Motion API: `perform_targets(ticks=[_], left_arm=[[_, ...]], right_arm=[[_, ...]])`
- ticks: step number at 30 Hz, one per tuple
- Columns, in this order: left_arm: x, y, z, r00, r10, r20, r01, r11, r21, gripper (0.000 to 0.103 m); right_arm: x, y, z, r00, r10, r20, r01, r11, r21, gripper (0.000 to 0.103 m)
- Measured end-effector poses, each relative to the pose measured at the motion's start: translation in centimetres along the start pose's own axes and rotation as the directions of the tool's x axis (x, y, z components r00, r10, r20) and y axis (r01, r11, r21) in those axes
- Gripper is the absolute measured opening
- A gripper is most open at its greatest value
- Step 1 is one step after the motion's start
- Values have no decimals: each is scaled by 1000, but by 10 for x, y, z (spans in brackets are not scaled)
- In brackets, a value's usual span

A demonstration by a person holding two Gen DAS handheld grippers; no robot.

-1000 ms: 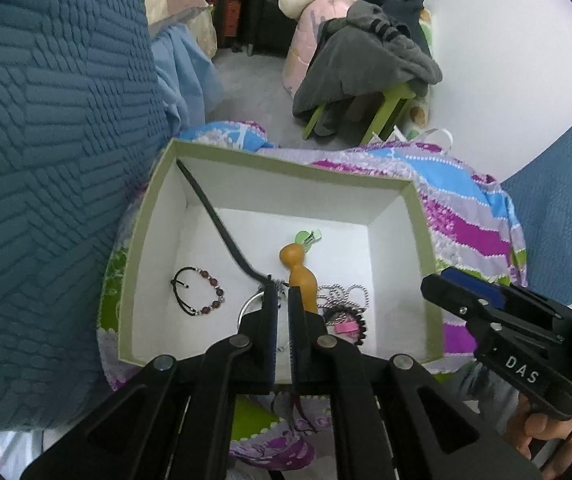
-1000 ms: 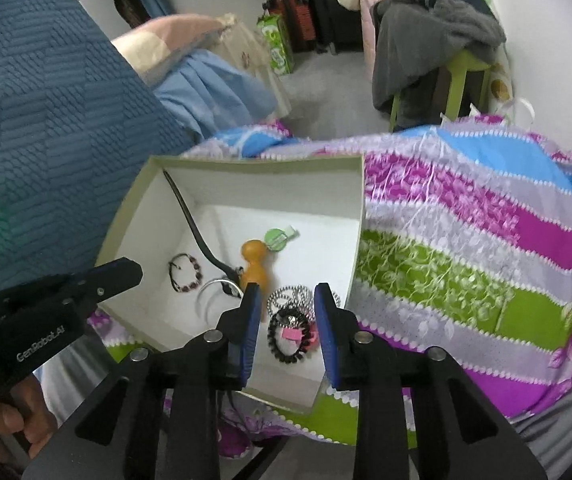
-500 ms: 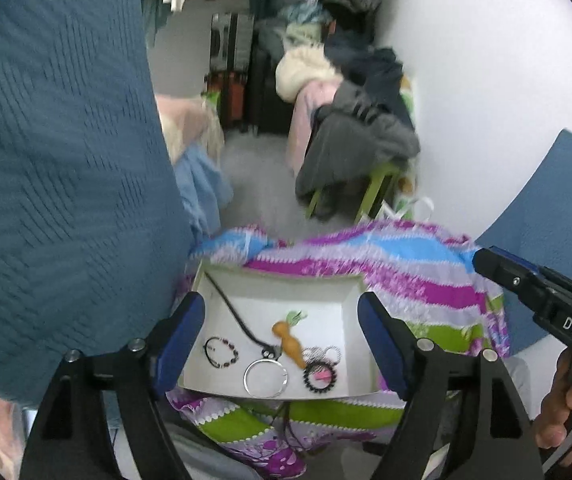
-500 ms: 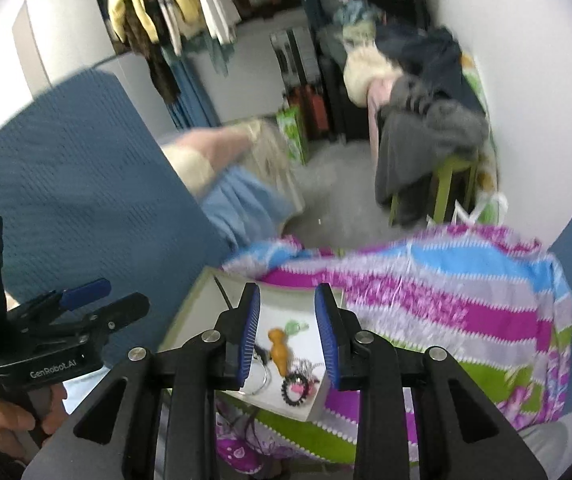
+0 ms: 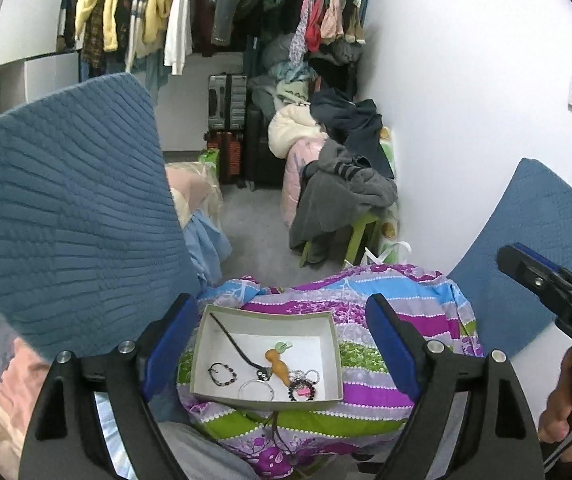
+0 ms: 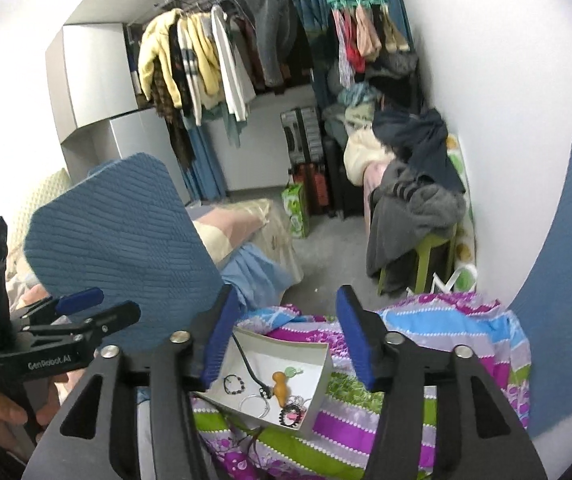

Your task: Organize jewelry

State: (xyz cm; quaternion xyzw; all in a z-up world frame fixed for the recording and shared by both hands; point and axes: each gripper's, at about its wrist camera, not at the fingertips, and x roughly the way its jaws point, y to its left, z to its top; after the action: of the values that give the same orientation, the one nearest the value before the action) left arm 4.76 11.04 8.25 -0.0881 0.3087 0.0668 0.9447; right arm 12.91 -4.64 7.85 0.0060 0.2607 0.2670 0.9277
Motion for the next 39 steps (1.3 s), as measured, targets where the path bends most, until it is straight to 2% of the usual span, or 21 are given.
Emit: perform_targets(ticks=[4,5,7,9,12,17,21,32,39], left_arm=[[-13,1,-12,1000,26,7,-26,1000,-12,86],[-17,1,-18,1000,27,8,-26,999,-17,86],[-17,3,-25,1000,26,3,-26,999,-23,86],[-17,4,-34,999,33,-2,-34,999,-24,86],[-18,7,-48,999,51,-11,-51,998,-30,86],[-14,13,-68,997,81,-13,-81,996,-44,86],[0,16,-83,995,93,-44,-95,994,-47,86],[32,23,-122,989,101,-106,-106,994,-40,86],[46,24,-135,985,101,-143,-109,993,-50,86]], right_arm=[[-18,5,-11,999,-19,31,20,1000,-11,81],[-22,5,-15,999,-25,38,25,1000,-13,83],[-27,5,-24,998,-37,46,37,999,-8,98],[-31,5,-31,997,-56,54,56,998,-4,103],[-33,3,-48,996,-76,50,76,997,9,103],[-24,-1,-75,995,-97,-3,97,995,20,103],[-16,-3,-93,993,-110,-33,110,994,20,103],[21,-4,-139,990,-94,-107,96,995,19,103],[35,-6,-153,984,-97,-146,103,994,31,103]])
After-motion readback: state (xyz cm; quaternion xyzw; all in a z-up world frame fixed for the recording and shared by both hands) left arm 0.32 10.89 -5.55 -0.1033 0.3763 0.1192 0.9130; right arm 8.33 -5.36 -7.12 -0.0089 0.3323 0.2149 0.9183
